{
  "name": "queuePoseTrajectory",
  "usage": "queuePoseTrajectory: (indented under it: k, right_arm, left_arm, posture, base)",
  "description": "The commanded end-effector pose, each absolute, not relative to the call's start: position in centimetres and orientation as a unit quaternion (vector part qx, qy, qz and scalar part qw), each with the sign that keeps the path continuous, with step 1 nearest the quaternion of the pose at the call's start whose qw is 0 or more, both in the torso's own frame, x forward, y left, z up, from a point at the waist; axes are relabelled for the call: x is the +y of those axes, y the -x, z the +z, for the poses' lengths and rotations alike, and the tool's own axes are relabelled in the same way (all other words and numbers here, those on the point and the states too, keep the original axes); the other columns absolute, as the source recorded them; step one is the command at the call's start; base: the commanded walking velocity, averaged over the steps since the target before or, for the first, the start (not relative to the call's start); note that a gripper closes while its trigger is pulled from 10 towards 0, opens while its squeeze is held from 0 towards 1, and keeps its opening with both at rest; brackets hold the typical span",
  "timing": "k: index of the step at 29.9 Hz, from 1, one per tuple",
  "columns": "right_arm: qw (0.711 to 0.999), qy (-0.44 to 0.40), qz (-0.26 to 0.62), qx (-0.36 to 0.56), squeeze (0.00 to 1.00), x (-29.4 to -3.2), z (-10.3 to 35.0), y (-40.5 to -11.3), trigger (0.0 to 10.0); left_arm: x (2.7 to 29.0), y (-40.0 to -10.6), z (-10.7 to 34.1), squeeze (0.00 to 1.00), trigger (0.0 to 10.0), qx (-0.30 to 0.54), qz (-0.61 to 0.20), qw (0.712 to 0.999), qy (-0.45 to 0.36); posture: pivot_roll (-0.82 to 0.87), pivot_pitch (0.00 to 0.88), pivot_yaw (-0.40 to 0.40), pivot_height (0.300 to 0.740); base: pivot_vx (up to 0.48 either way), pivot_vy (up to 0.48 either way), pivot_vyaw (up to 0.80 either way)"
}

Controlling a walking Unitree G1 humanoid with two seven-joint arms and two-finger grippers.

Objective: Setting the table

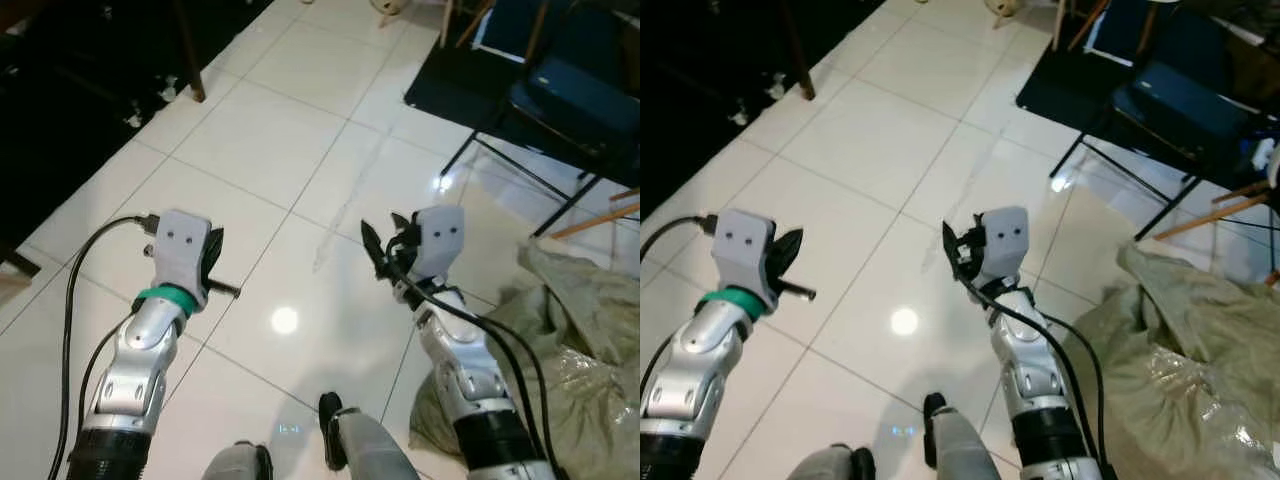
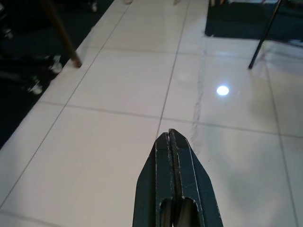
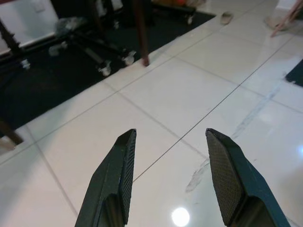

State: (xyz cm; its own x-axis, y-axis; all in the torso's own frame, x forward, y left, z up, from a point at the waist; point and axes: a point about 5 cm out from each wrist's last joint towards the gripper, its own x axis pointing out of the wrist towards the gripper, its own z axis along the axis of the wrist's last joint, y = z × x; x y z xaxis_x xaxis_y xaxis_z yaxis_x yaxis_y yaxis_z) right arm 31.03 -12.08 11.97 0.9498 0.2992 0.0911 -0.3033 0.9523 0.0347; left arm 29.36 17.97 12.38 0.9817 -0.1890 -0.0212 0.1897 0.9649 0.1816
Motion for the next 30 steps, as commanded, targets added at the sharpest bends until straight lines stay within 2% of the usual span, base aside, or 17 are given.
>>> queuePoseTrajectory:
  k: [1,6,11,16,19,30]
  right_arm:
    - [0.988,-0.033,0.141,-0.046,0.00,-12.6,11.6,-30.7,10.0]
    - [0.989,-0.038,0.133,-0.060,0.00,-12.8,12.1,-30.9,10.0]
    - [0.985,-0.044,0.135,-0.093,0.00,-13.0,13.8,-31.3,10.0]
    - [0.983,-0.044,0.139,-0.108,0.00,-13.0,14.4,-31.4,10.0]
    - [0.980,-0.043,0.119,-0.152,0.00,-13.1,16.5,-31.9,10.0]
    - [0.978,-0.042,0.099,-0.179,0.00,-13.8,18.0,-32.5,10.0]
  left_arm:
    - [18.2,-28.8,11.4,0.00,10.0,0.018,-0.102,0.989,-0.101]
    - [18.3,-28.8,11.3,0.00,10.0,0.014,-0.093,0.990,-0.108]
    - [18.3,-29.7,12.7,0.00,10.0,-0.029,-0.046,0.995,-0.086]
    - [18.1,-29.8,13.4,0.00,10.0,-0.047,-0.040,0.995,-0.080]
    - [17.8,-30.2,15.9,0.00,10.0,-0.102,-0.034,0.990,-0.088]
    - [18.1,-30.8,17.5,0.00,10.0,-0.136,-0.014,0.987,-0.090]
  posture:
    - [0.01,0.160,0.043,0.740]
    - [0.00,0.157,0.049,0.740]
    - [0.01,0.139,0.046,0.740]
    - [0.01,0.135,0.043,0.740]
    - [0.02,0.133,0.044,0.740]
    - [0.02,0.137,0.040,0.740]
  base:
    - [0.000,0.000,0.00]
    - [0.000,0.000,0.00]
    - [0.000,0.000,0.00]
    - [0.000,0.000,0.00]
    - [0.000,0.000,0.00]
    - [0.441,0.000,0.00]
